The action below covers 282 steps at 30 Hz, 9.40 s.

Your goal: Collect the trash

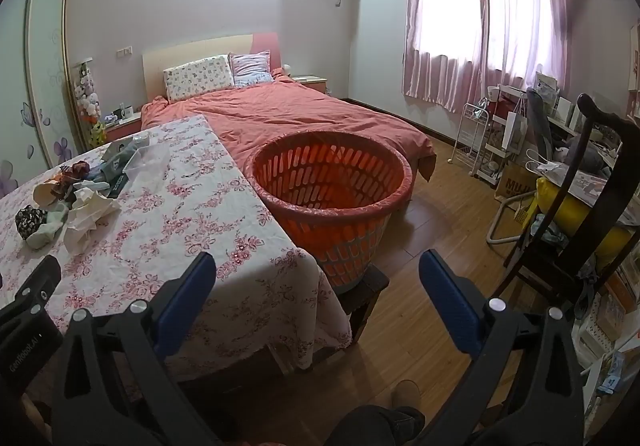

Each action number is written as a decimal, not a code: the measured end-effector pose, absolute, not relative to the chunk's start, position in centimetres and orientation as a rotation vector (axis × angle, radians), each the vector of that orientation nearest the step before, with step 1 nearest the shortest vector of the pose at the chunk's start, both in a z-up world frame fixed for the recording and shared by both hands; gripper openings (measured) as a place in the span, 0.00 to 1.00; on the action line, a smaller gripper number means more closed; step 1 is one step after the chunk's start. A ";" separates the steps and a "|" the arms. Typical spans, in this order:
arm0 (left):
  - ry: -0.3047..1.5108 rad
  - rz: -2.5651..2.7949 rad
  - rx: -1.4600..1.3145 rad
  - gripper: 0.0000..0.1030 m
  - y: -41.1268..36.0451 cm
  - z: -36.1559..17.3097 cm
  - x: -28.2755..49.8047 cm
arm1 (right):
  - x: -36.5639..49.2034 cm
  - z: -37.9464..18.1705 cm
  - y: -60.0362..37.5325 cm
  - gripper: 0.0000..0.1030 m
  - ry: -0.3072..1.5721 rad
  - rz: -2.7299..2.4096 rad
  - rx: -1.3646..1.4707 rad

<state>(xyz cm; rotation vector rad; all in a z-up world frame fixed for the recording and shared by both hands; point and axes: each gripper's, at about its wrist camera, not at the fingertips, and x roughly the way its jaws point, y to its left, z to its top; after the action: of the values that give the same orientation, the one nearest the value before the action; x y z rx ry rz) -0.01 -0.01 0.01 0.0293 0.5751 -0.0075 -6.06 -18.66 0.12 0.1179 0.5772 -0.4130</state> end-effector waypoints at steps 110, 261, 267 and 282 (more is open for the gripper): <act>0.617 0.172 -0.014 0.98 7.5 -0.5 5.0 | 1.4 1.0 -14.6 0.96 0.582 -0.272 0.087; 0.795 -0.176 -0.027 0.67 2.3 -0.9 21.5 | 19.5 -0.3 -20.1 0.64 0.691 -0.058 0.209; 0.788 -0.048 -0.081 0.69 9.5 -0.8 21.3 | 22.3 -1.0 -12.5 0.77 0.731 0.029 0.155; 0.785 0.036 -0.157 0.70 17.6 -1.4 20.0 | 28.6 -4.1 -5.3 0.91 0.855 -0.050 0.121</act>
<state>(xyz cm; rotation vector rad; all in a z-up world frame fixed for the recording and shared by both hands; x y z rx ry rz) 19.96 17.62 -1.45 -0.1574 0.7847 0.0358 28.61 -5.28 -4.11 0.1213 0.8548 -0.0499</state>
